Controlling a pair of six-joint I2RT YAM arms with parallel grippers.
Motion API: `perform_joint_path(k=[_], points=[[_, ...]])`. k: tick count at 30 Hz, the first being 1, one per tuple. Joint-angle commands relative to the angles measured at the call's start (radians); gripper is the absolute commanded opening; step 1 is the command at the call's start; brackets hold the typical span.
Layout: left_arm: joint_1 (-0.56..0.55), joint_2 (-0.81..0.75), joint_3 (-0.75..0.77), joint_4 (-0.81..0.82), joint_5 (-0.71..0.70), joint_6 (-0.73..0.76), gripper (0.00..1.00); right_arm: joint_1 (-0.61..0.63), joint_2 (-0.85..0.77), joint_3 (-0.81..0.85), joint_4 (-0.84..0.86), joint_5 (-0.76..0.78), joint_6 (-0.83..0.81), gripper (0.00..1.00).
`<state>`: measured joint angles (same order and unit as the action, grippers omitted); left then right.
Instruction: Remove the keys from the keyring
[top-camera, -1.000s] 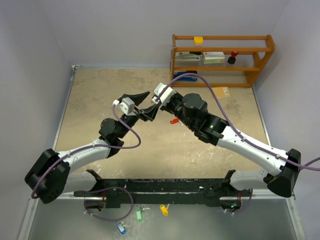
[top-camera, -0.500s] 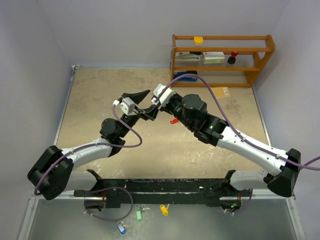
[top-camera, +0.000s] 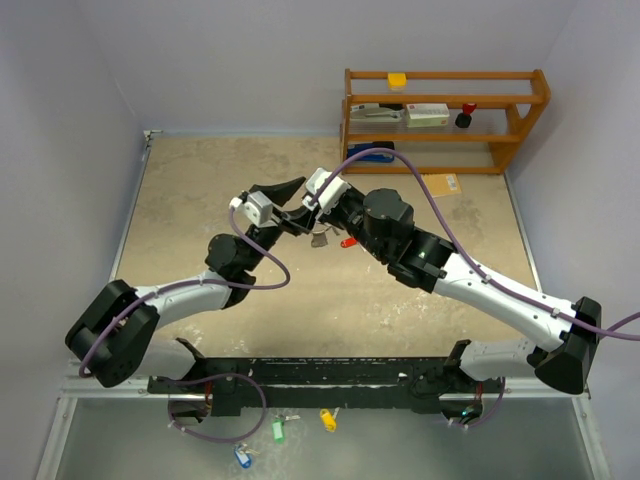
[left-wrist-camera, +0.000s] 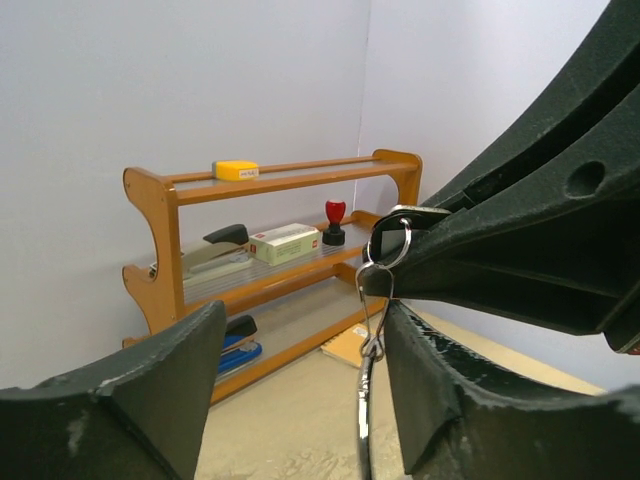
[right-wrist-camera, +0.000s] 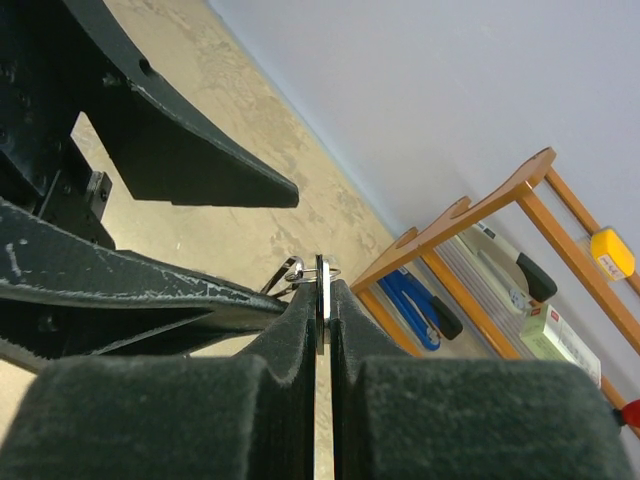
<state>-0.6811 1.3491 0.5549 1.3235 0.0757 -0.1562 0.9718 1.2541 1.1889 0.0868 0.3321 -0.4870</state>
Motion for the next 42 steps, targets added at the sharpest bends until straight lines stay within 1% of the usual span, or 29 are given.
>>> perform_joint_path(k=[1,4,11,17,22,33,36,40,42], points=[[0.002,0.01,0.048,0.07,-0.013,-0.003,0.53,0.009,-0.012,0.027,0.066,0.018,-0.005,0.0],[0.002,0.012,0.048,0.076,-0.014,-0.003,0.47,0.01,-0.009,0.026,0.064,0.019,-0.005,0.0],[0.002,0.009,0.038,0.093,-0.02,-0.002,0.48,0.011,-0.006,0.025,0.065,0.017,-0.005,0.0],[0.002,0.004,0.033,0.094,-0.015,0.002,0.48,0.013,-0.005,0.021,0.064,0.017,-0.003,0.0],[0.002,0.005,0.037,0.093,-0.013,0.002,0.42,0.015,-0.008,0.02,0.063,0.018,-0.002,0.0],[0.002,-0.003,0.045,0.08,0.005,0.02,0.36,0.019,-0.012,0.015,0.055,0.019,-0.002,0.0],[0.002,-0.013,0.045,0.068,0.01,0.032,0.3,0.019,-0.013,0.013,0.055,0.021,-0.001,0.0],[0.002,-0.029,0.051,0.034,0.011,0.05,0.13,0.019,-0.012,0.011,0.055,0.025,0.0,0.0],[0.002,-0.036,0.048,0.031,0.012,0.057,0.08,0.021,-0.012,0.011,0.054,0.025,-0.001,0.0]])
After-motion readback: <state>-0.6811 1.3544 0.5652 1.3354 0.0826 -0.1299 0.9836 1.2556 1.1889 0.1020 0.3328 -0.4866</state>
